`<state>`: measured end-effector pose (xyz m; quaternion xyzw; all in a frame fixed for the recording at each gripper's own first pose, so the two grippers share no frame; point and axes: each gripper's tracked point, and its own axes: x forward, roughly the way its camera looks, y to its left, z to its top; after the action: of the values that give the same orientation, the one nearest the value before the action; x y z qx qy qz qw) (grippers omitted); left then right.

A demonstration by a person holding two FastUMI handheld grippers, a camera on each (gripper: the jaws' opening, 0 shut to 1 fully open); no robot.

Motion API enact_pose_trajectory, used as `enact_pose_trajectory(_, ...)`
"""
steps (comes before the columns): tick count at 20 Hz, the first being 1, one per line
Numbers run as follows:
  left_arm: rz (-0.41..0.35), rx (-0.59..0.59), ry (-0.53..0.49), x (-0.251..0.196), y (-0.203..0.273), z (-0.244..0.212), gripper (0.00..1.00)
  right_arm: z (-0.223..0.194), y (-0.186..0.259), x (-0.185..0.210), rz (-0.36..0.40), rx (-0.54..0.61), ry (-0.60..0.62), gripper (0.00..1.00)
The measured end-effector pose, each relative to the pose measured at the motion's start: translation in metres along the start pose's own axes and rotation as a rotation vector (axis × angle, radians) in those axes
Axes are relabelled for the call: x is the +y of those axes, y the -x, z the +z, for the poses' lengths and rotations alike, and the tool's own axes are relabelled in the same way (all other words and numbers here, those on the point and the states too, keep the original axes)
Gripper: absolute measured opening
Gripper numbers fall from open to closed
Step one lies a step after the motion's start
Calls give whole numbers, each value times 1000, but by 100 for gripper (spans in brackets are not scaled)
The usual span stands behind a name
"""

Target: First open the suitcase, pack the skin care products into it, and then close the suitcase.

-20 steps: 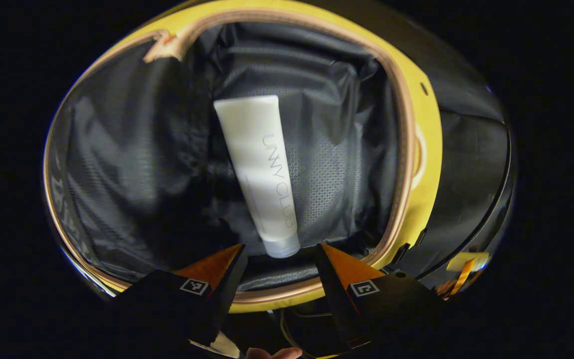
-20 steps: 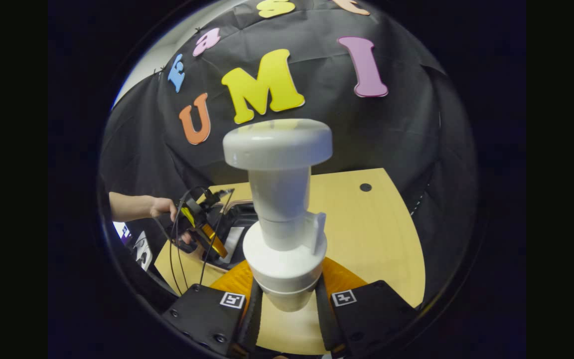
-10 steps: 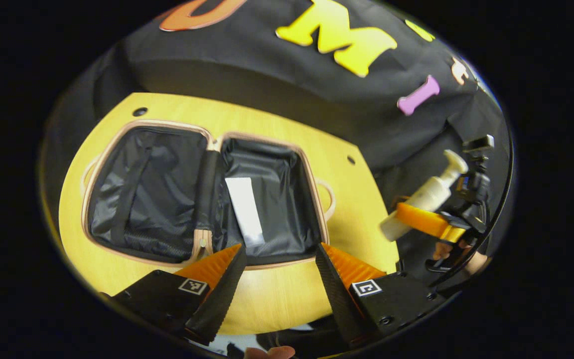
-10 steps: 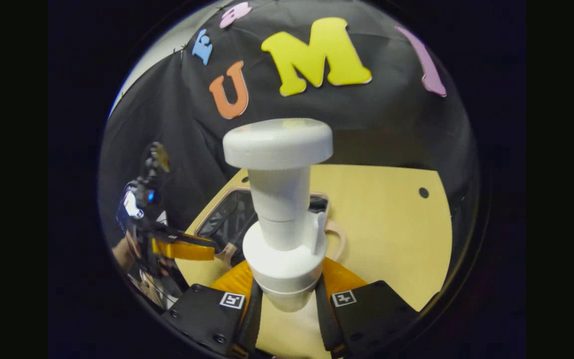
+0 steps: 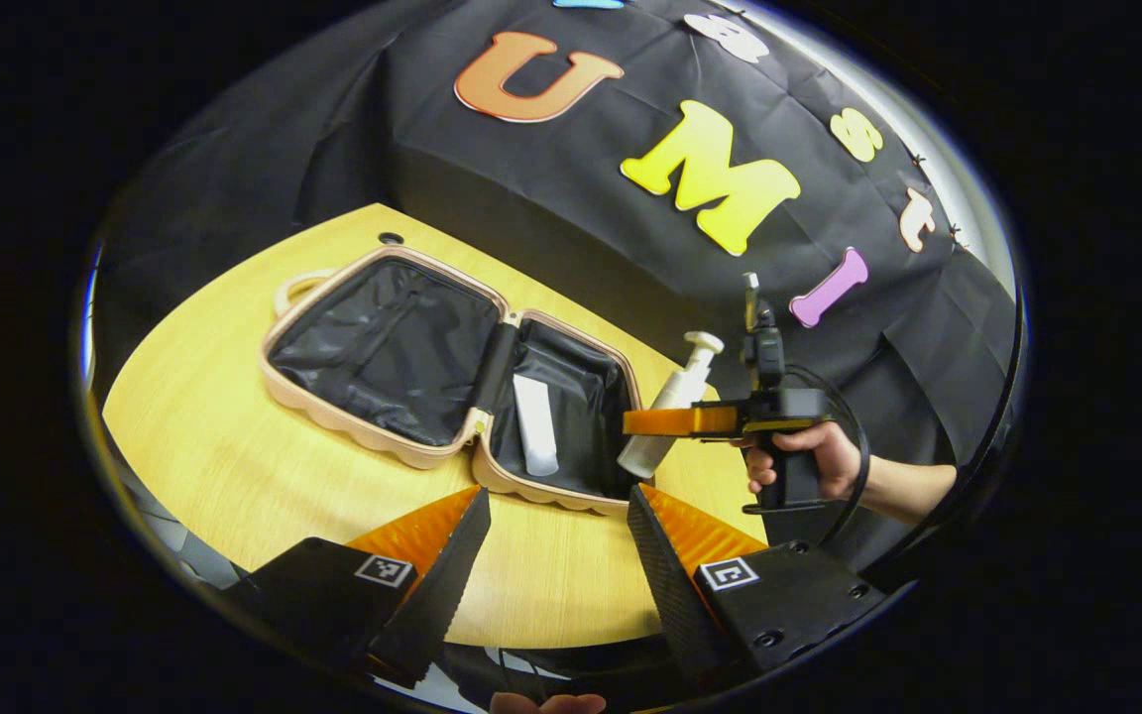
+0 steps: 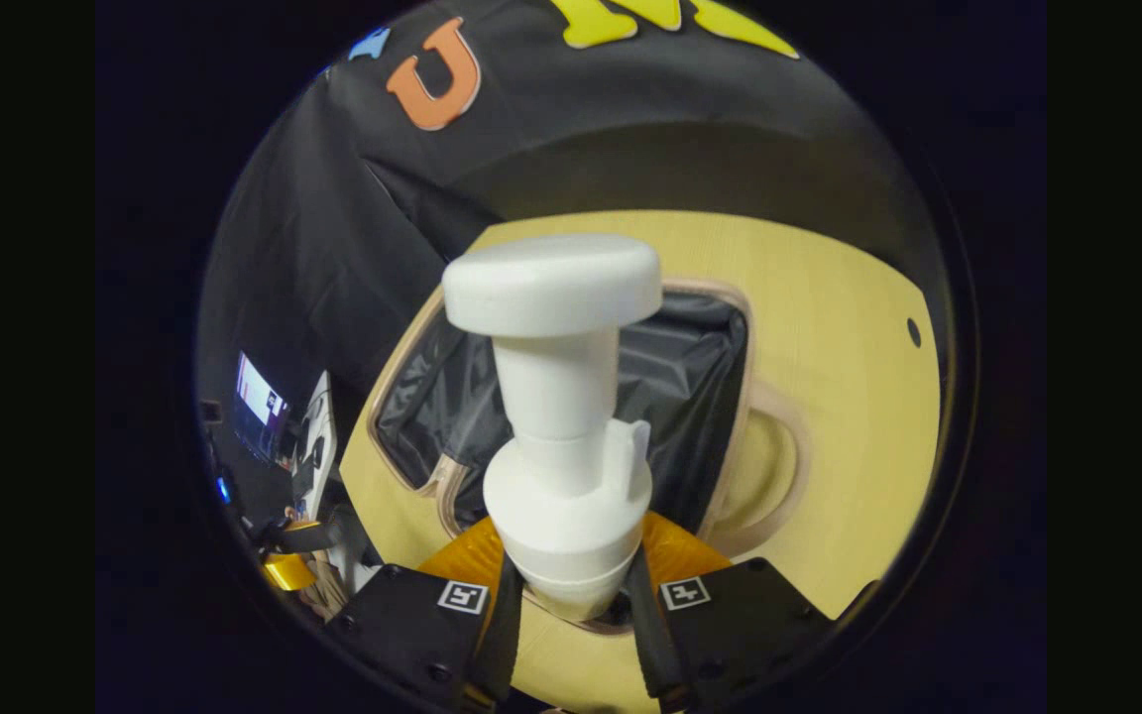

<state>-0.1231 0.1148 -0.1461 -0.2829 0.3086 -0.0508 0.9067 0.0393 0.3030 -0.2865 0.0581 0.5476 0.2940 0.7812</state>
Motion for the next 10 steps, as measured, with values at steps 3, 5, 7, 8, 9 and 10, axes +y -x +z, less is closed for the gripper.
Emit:
enact_pose_trajectory(3,19,-19,56,11,18,2,90,-10,-34,-9,-70,108,-84,46)
enact_pose_trajectory(5,38,-42,71,19,27,5,90,-19,-51,-19,-122,178,-141,46)
enact_pose_trajectory(7,55,-57,84,26,35,6,89,-23,-63,-24,-150,214,-220,46)
enact_pose_trajectory(8,63,-57,88,30,41,3,89,-23,-66,-26,-168,224,-263,46)
enact_pose_trajectory(9,60,-60,83,30,47,1,89,-21,-66,-30,-187,224,-291,44)
enact_pose_trajectory(10,54,-69,78,29,51,1,89,-21,-67,-32,-203,229,-327,44)
